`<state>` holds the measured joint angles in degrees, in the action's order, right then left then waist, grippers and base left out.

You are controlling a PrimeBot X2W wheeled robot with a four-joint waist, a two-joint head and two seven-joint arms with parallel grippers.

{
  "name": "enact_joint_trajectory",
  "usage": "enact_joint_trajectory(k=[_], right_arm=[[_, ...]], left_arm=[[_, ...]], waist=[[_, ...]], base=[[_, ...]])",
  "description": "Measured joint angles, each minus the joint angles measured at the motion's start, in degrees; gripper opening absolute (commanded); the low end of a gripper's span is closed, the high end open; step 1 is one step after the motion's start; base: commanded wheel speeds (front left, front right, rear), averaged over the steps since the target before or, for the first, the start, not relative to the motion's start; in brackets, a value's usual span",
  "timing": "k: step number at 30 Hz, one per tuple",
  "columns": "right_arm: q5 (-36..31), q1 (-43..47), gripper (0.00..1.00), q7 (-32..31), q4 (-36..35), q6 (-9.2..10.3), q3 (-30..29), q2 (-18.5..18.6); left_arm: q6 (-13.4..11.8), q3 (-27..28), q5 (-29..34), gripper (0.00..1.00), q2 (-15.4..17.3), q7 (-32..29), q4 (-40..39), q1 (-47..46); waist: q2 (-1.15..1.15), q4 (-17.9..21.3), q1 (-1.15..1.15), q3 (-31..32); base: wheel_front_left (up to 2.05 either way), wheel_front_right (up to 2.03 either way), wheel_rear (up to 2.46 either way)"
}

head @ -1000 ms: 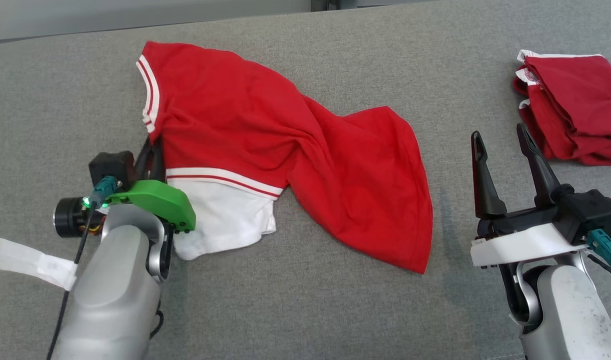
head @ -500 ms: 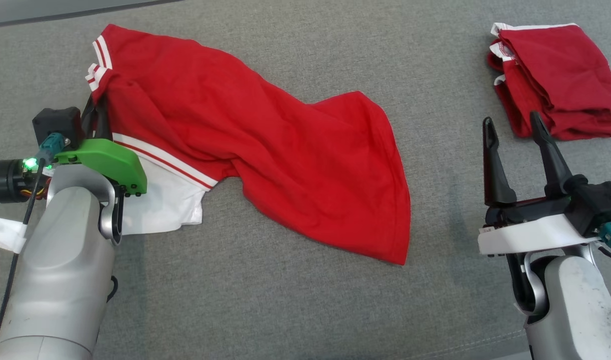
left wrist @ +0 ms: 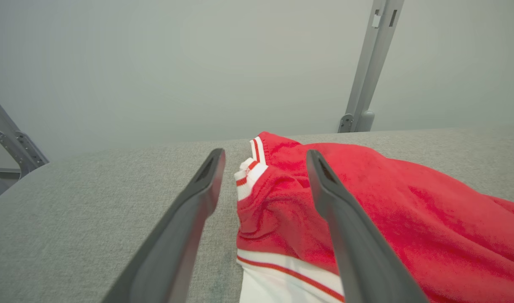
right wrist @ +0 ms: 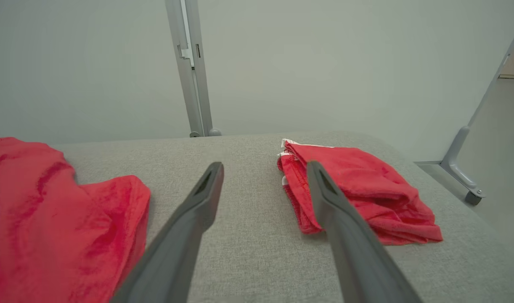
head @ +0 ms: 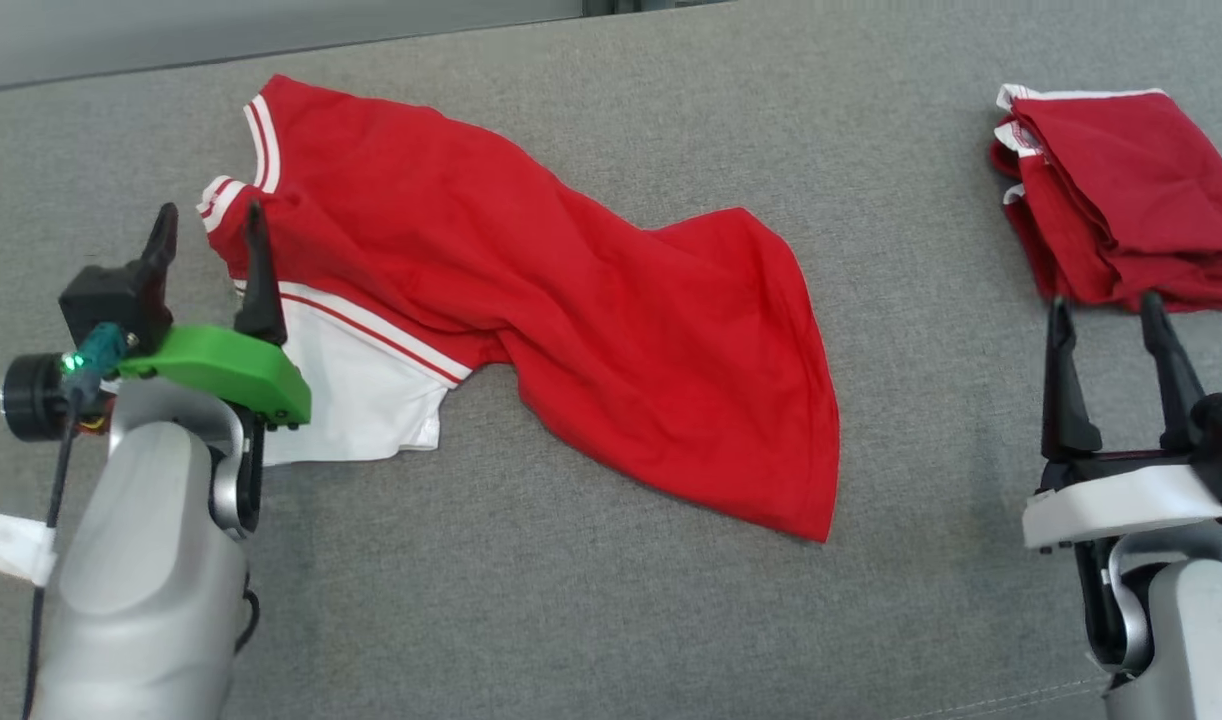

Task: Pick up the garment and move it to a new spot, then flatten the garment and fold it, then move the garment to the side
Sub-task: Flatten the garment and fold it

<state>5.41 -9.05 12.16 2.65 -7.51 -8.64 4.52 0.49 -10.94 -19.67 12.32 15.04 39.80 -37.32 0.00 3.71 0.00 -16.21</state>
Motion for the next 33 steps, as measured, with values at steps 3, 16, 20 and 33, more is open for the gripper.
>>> enact_joint_trajectory(k=[3,16,20,33], right_arm=[[1.0,0.6,1.0,-1.8,2.8,0.0,2.4,0.5],[5.2,-5.5,1.0,-6.1,23.5,0.0,14.2,2.9],[6.0,-8.9,1.0,-7.4,30.9,0.0,15.4,3.5],[13.6,-18.2,0.0,-9.0,41.6,-0.01,17.6,6.9]], left_arm=[[0.0,0.5,0.7,1.0,-1.7,0.0,-5.3,4.8],[-0.4,-1.4,2.0,1.0,-8.0,0.1,-21.5,24.8],[-0.8,-2.3,1.8,1.0,-8.5,0.1,-23.1,27.9],[-1.5,-2.5,1.5,1.0,-9.1,0.1,-24.6,28.7]], waist=[[0.0,-1.1,0.0,1.7],[0.0,-7.7,0.0,6.6],[0.0,-9.6,0.0,6.8],[0.0,-13.7,0.0,5.8]], base=[[0.0,0.0,0.0],[0.0,0.0,0.0],[0.0,0.0,0.0],[0.0,0.0,0.0]])
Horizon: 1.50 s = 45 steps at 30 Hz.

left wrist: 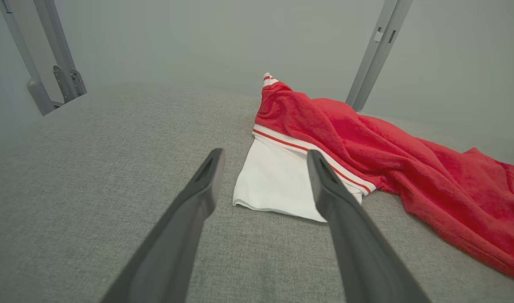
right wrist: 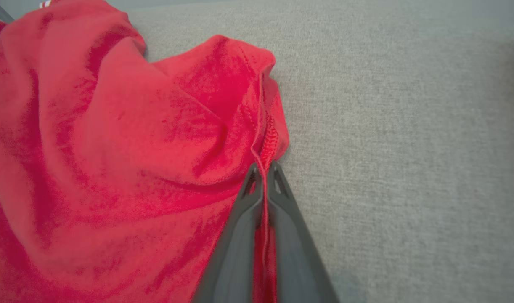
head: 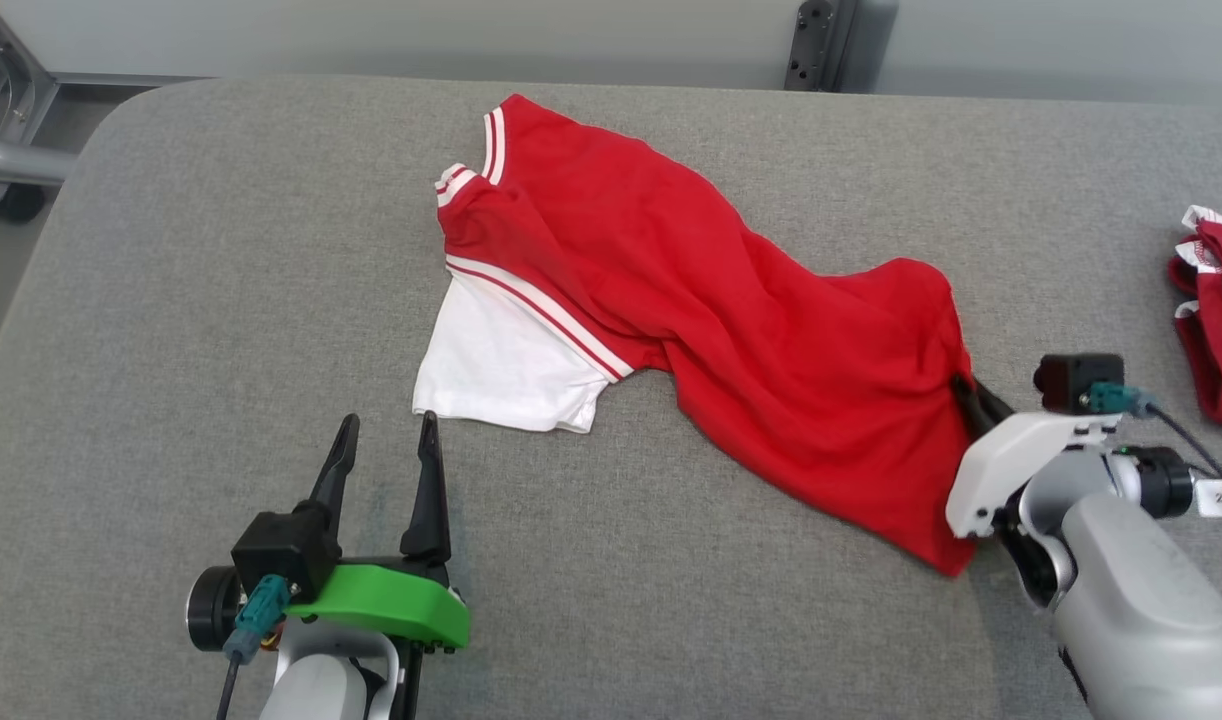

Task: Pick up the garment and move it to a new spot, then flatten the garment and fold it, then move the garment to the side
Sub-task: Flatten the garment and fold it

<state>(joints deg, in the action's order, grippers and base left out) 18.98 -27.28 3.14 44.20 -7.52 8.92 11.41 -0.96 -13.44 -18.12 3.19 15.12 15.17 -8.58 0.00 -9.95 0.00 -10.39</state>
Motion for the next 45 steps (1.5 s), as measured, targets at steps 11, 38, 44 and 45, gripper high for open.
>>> enact_joint_trajectory(k=[11,38,44,45], right_arm=[[2.5,-13.2,0.0,-1.6,7.7,0.0,-3.1,5.1],[0.2,-23.3,1.0,11.6,14.1,0.0,3.8,6.3],[2.6,-13.3,1.0,11.9,-2.7,0.0,2.8,7.6],[2.5,-10.2,1.0,11.9,-6.1,0.0,1.8,7.5]], left_arm=[[0.7,-1.3,-0.2,1.0,-0.2,0.0,-0.3,-1.2],[1.0,-2.3,0.1,1.0,-0.3,0.0,-1.5,-2.7],[1.5,-1.6,0.9,1.0,-0.3,0.0,-2.7,-0.8],[1.5,-1.5,1.0,1.0,-0.4,0.0,-2.9,-0.4]], waist=[[0.0,-1.6,0.0,-2.5],[0.0,0.8,0.0,-3.0],[0.0,3.1,0.0,-0.7],[0.0,3.5,0.0,-0.2]], base=[[0.0,0.0,0.0],[0.0,0.0,0.0],[0.0,0.0,0.0],[0.0,0.0,0.0]])
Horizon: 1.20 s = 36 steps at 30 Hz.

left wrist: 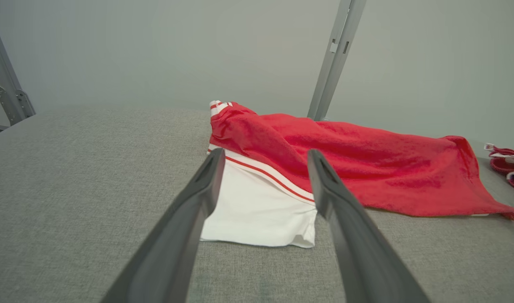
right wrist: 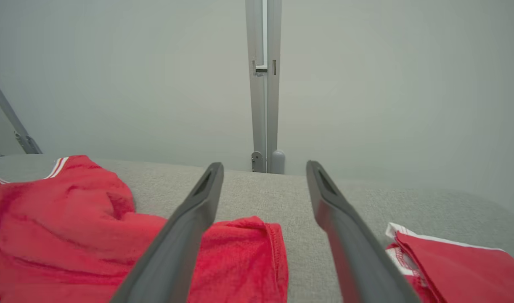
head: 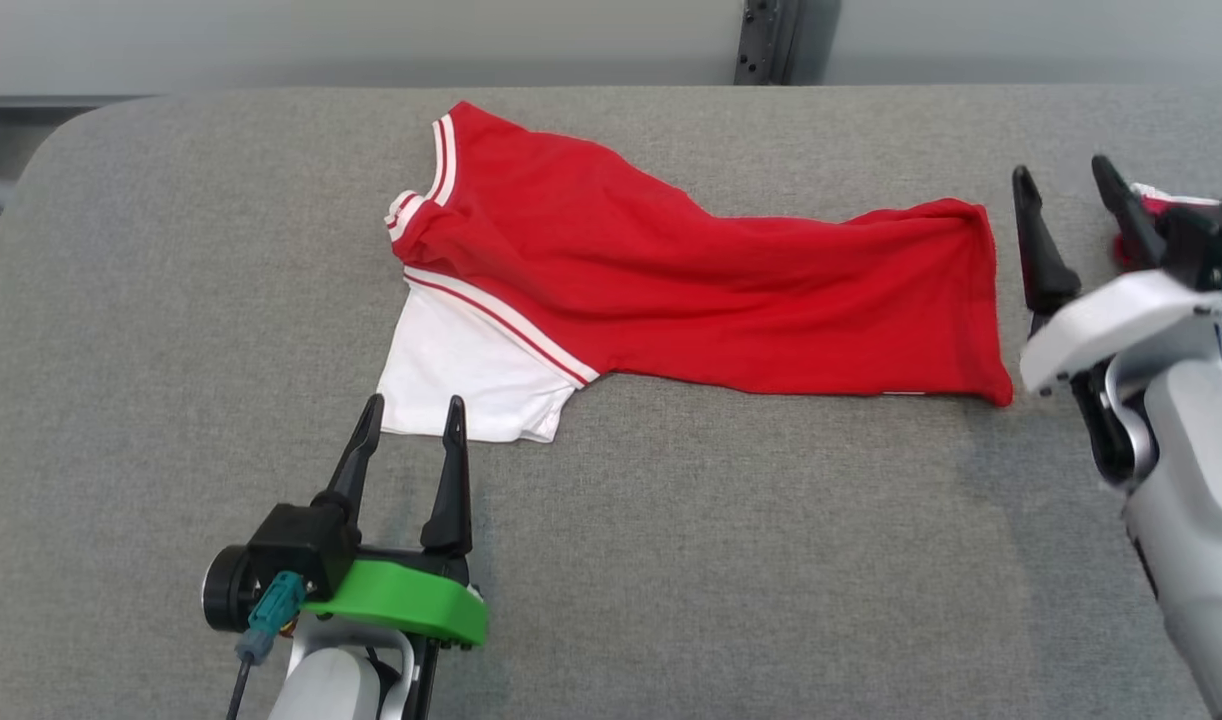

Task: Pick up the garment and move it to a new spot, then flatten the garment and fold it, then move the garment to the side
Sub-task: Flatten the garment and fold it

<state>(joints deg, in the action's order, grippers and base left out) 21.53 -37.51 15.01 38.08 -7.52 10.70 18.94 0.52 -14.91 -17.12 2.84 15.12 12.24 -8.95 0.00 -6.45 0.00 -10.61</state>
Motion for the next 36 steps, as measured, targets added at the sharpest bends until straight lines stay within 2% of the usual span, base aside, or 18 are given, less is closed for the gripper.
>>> enact_joint_trajectory(k=[4,9,13,21,36], right_arm=[[-2.2,11.9,1.0,0.0,-11.8,0.0,-4.6,-1.8],[-6.6,24.2,1.0,0.0,-23.3,0.01,-9.7,-7.1],[-8.8,31.0,1.0,0.0,-29.1,0.01,-11.6,-11.5],[-10.9,36.7,1.0,0.0,-32.8,0.01,-12.1,-15.0],[-11.8,37.3,1.0,0.0,-32.4,0.01,-12.2,-16.0]], left_arm=[[0.3,0.6,0.1,1.0,0.0,0.0,-0.6,1.9],[0.3,1.1,0.2,1.0,0.0,0.0,-1.3,5.0],[0.2,1.8,0.1,1.0,0.0,0.0,-1.8,7.3],[-0.3,3.6,0.0,1.0,0.0,0.0,-2.8,10.9],[-0.3,3.9,0.1,1.0,0.0,0.0,-2.8,11.9]], waist=[[0.0,1.2,0.0,1.8],[0.0,2.3,0.0,4.0],[0.0,3.2,0.0,5.6],[0.0,4.6,0.0,8.4],[0.0,4.6,0.0,10.6]], base=[[0.0,0.0,0.0],[0.0,0.0,0.0],[0.0,0.0,0.0],[0.0,0.0,0.0],[0.0,0.0,0.0]])
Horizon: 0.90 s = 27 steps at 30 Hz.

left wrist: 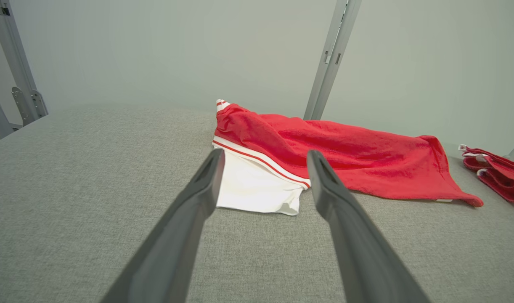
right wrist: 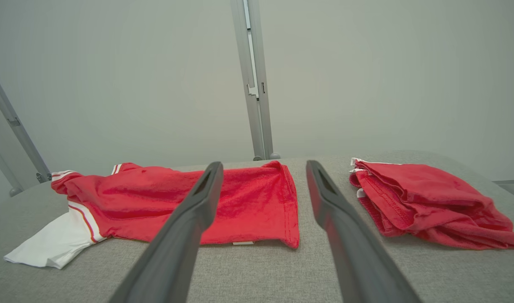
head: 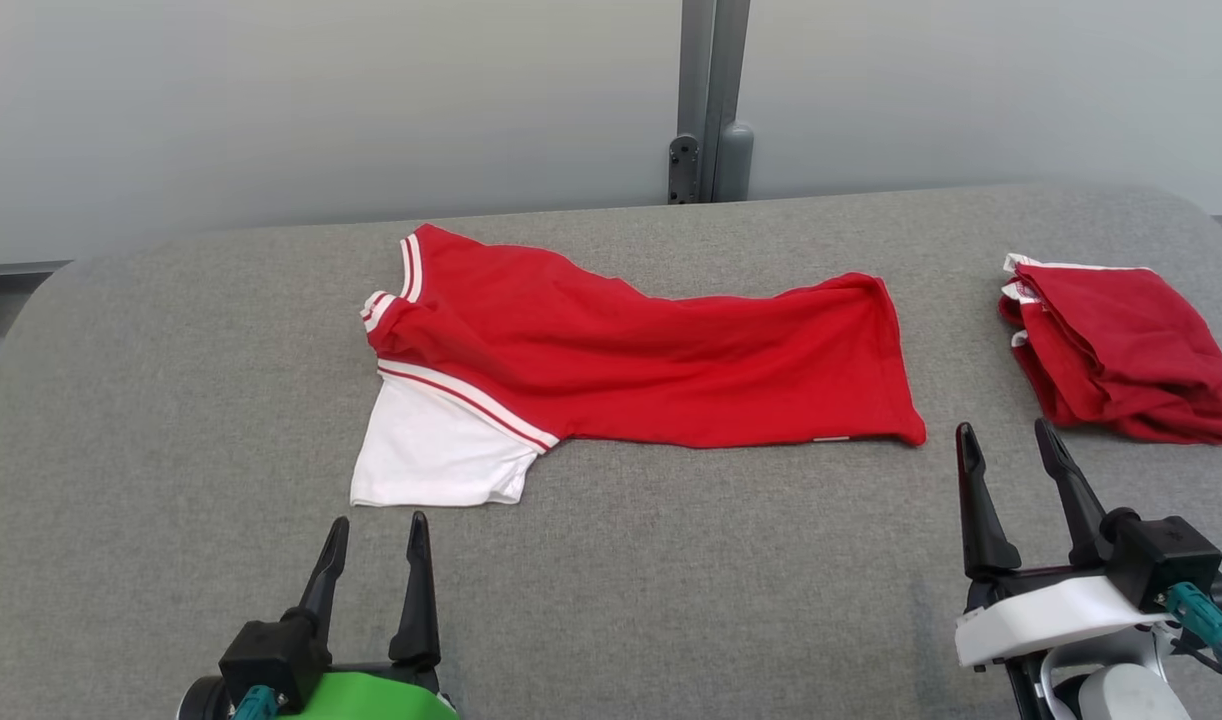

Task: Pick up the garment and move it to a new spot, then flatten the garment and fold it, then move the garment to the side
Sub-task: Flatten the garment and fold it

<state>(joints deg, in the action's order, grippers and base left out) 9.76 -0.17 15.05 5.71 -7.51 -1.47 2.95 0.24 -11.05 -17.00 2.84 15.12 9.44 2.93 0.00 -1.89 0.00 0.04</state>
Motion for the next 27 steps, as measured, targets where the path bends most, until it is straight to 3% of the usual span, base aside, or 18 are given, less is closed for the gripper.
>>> enact_joint_trajectory(k=[21,27], right_arm=[[0.6,0.0,1.0,0.0,1.4,0.0,0.6,-0.1],[0.7,-0.2,1.0,0.0,1.6,0.0,0.6,-0.1]], left_arm=[[0.0,0.3,0.2,1.0,0.0,0.0,-0.8,-0.1],[0.0,0.5,0.6,1.0,0.7,-0.9,3.3,-2.4]], waist=[[0.0,-0.5,0.0,-0.3],[0.0,-0.4,0.0,-1.1]], base=[[0.0,0.0,0.0],[0.0,0.0,0.0]])
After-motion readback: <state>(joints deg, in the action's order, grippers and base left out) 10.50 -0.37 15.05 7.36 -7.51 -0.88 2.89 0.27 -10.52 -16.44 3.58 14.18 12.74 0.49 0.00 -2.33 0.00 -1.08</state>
